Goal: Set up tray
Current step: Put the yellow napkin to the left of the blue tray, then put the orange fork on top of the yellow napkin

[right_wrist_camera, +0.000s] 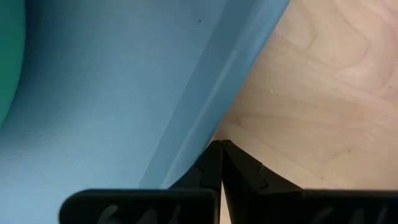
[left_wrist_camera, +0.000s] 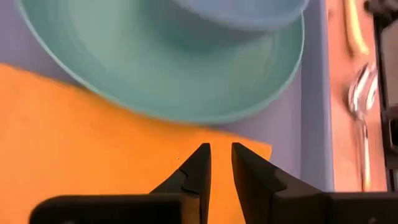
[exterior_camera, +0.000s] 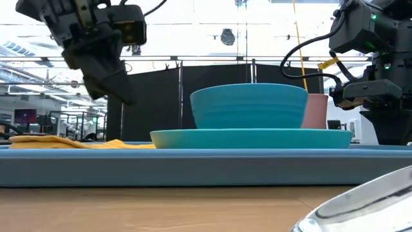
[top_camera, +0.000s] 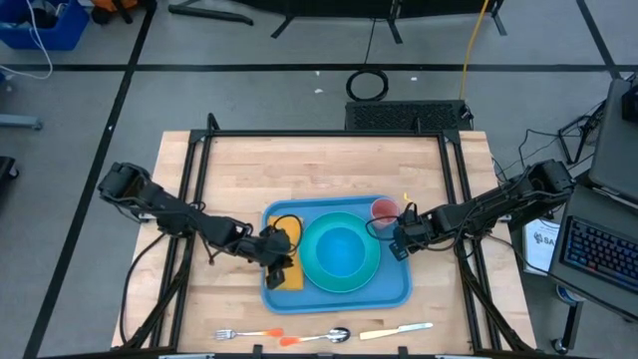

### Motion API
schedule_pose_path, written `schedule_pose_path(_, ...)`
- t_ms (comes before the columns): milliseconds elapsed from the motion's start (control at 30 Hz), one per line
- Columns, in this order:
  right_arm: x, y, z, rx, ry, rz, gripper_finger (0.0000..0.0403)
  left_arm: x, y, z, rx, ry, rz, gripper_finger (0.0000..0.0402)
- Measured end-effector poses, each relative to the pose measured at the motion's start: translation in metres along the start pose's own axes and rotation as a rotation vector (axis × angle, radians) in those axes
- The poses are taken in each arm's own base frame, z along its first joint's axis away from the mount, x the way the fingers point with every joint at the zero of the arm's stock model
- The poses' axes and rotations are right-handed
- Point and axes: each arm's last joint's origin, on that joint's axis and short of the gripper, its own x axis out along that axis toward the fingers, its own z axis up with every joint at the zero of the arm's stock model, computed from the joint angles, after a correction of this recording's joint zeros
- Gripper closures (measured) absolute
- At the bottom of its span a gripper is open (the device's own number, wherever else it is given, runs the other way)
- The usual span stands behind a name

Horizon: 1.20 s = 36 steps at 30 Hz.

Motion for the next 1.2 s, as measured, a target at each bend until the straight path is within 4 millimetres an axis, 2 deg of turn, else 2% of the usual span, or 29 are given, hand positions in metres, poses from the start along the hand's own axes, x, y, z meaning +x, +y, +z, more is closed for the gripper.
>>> schedule_pose_path(333, -0.001, 0.0, 0.0, -0.005, -0.007, 0.002, 0.0403, -0.001, -0.004, -0.003, 0.004, -0.012, 0.018, 0.0334)
schedule_pose_path(533, -0.008, -0.002, 0.0, -0.018, -0.028, 0.036, 0.0403, -0.001, -0.006, -0.004, 0.024, -0.028, 0.026, 0.0334)
schedule_pose_path(700, -0.016, -0.006, 0.003, -0.025, -0.148, 0.03, 0.0403, -0.002, -0.004, -0.002, 0.032, -0.07, 0.076, 0.0334)
schedule_pose_path(1200, -0.033, -0.01, 0.006, -0.082, -0.296, 0.071, 0.0403, -0.004, -0.009, -0.004, 0.056, -0.153, 0.148, 0.0334)
